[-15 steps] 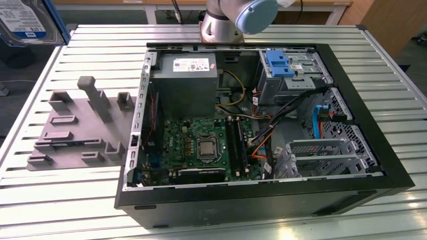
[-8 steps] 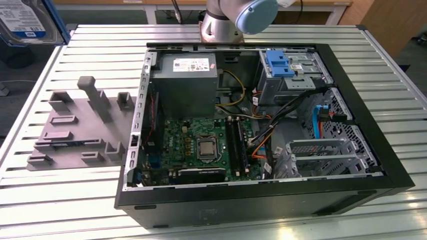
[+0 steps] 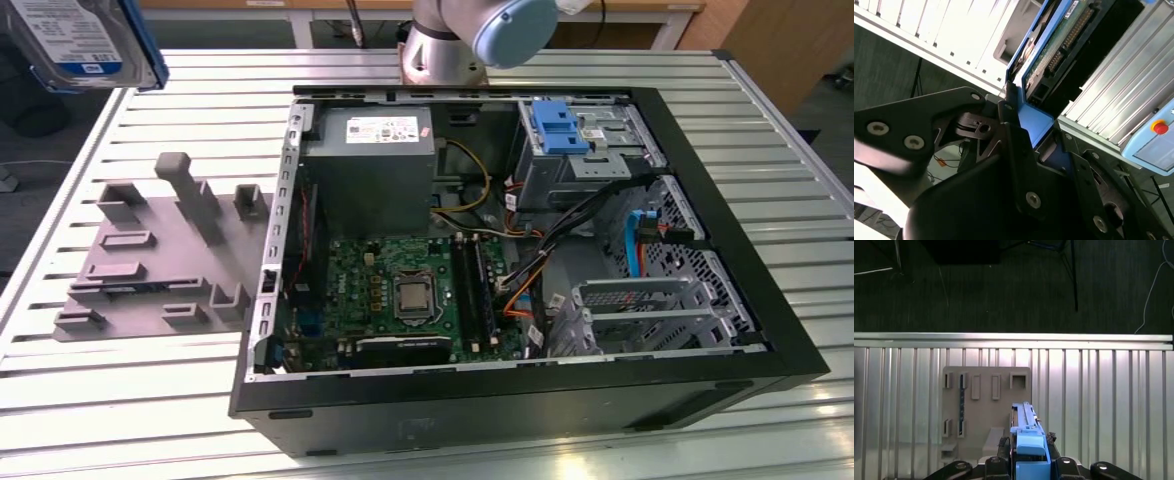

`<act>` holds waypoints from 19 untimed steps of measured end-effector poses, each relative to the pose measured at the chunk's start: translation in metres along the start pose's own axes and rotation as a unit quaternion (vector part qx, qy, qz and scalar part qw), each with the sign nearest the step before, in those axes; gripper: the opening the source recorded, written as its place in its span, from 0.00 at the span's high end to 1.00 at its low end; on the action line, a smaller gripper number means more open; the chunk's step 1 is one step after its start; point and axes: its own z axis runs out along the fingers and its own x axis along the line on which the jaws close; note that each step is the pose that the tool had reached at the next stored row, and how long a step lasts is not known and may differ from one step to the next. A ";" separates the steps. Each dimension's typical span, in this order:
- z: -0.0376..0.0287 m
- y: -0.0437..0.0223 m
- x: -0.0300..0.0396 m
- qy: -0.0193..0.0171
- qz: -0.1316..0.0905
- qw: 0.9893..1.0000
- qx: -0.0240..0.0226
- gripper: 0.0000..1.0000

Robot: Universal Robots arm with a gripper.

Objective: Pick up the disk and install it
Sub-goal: 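Pick up the disk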

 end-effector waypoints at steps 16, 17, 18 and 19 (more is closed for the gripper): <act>-0.0005 -0.0225 0.0007 0.000 0.000 1.000 0.000 0.64; -0.0004 -0.0225 0.0018 0.000 0.000 1.000 0.000 0.64; -0.0004 -0.0224 0.0032 0.000 0.000 1.000 0.000 0.64; -0.0004 -0.0224 0.0048 0.000 0.000 1.000 0.000 0.64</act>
